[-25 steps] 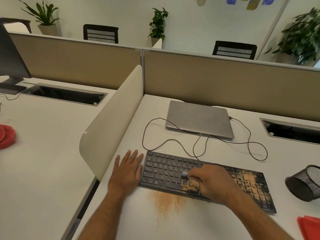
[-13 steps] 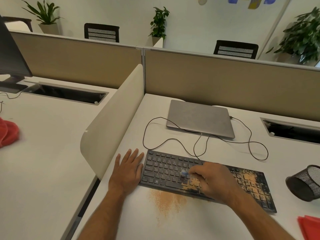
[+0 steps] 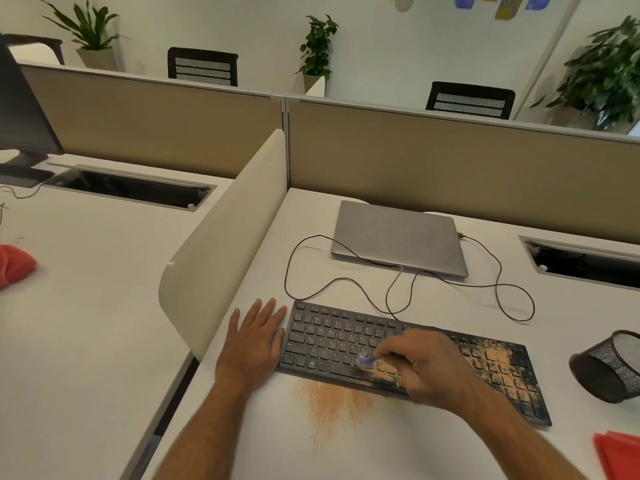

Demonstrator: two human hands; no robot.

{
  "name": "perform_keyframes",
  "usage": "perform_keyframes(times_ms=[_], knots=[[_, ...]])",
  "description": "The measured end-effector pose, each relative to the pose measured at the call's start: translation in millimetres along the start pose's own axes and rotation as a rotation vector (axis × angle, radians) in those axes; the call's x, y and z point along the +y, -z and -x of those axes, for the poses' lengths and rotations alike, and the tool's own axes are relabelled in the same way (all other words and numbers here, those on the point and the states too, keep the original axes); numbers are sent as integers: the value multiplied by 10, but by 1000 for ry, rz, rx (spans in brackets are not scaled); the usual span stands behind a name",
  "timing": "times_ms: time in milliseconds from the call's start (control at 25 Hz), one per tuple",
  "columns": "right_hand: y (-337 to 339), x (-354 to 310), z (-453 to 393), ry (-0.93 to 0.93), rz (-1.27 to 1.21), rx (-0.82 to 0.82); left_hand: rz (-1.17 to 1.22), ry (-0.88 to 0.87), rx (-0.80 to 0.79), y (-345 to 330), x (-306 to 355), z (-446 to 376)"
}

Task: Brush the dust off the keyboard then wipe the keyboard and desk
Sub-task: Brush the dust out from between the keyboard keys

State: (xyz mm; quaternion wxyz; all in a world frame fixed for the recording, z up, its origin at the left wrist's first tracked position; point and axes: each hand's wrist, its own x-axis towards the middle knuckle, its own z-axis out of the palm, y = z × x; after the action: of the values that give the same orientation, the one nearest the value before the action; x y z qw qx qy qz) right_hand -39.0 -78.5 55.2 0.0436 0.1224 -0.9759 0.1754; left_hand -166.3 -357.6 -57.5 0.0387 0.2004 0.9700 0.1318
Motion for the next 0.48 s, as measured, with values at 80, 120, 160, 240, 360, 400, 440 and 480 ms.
perform_keyframes(times_ms=[80,120,160,240,360,400,440,480], knots=[[-2,-20,-24,36,37,-5,-4,-3,5,-4,-3,-3],[-23,-35,-23,50,68,-53,0,-4,4,-6,-3,-5],[-35,-44,-17,41,103,-110,5,-3,4,-8,-1,-7],[5,-18,-1,-5,179,-170,6,-2,8,-5,-1,-6],[57,27,-6,1,121,-72,9,-1,10,-4,0,-3],[42,25,-11,17,89,-44,9,0,12,-2,1,-2],[30,11,-18,29,88,-60,6,2,12,-3,0,-1],[19,-12,-19,28,106,-104,3,3,11,-2,0,-2]])
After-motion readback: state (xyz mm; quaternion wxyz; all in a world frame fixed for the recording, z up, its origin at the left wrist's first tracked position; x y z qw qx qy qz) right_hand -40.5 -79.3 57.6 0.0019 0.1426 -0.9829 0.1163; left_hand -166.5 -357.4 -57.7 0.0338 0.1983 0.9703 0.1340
